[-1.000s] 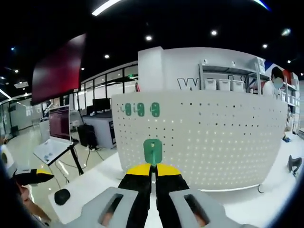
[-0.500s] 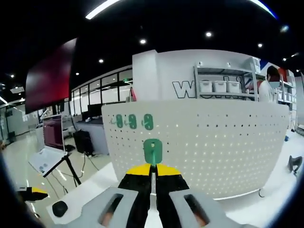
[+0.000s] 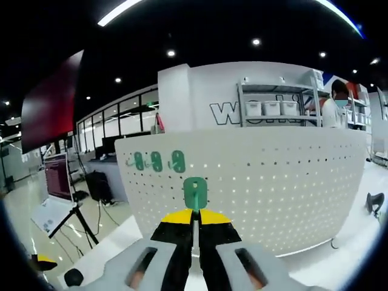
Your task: Insert the hook assembly into the mounting plate slot until the hook locks in place.
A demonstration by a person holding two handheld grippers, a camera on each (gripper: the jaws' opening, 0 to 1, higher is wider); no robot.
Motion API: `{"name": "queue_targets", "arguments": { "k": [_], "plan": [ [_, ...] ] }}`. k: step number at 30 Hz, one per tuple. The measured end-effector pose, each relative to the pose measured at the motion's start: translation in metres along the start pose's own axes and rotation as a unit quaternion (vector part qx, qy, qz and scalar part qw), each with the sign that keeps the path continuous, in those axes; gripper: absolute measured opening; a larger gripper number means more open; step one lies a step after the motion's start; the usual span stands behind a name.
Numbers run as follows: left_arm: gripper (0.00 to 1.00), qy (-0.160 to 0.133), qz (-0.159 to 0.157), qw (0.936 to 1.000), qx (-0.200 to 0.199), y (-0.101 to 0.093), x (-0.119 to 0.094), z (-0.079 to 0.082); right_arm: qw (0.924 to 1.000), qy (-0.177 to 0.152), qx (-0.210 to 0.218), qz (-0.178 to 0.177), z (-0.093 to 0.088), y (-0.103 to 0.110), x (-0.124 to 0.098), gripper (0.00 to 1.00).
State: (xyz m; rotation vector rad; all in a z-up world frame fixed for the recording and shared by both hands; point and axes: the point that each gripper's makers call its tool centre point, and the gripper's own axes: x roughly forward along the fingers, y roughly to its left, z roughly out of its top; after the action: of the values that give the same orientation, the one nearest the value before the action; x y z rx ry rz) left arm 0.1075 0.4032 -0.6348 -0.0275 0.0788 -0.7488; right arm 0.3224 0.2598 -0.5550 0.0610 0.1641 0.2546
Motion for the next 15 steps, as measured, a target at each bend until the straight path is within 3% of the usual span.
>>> {"name": "queue_targets", "arguments": {
  "k": [15],
  "plan": [
    [1.0, -0.001, 0.002, 1.0, -0.007, 0.012, 0.001, 0.0, 0.9998, -0.012, -0.003, -0.019, 0.018, -0.001, 0.024, 0.0]
  ]
}}
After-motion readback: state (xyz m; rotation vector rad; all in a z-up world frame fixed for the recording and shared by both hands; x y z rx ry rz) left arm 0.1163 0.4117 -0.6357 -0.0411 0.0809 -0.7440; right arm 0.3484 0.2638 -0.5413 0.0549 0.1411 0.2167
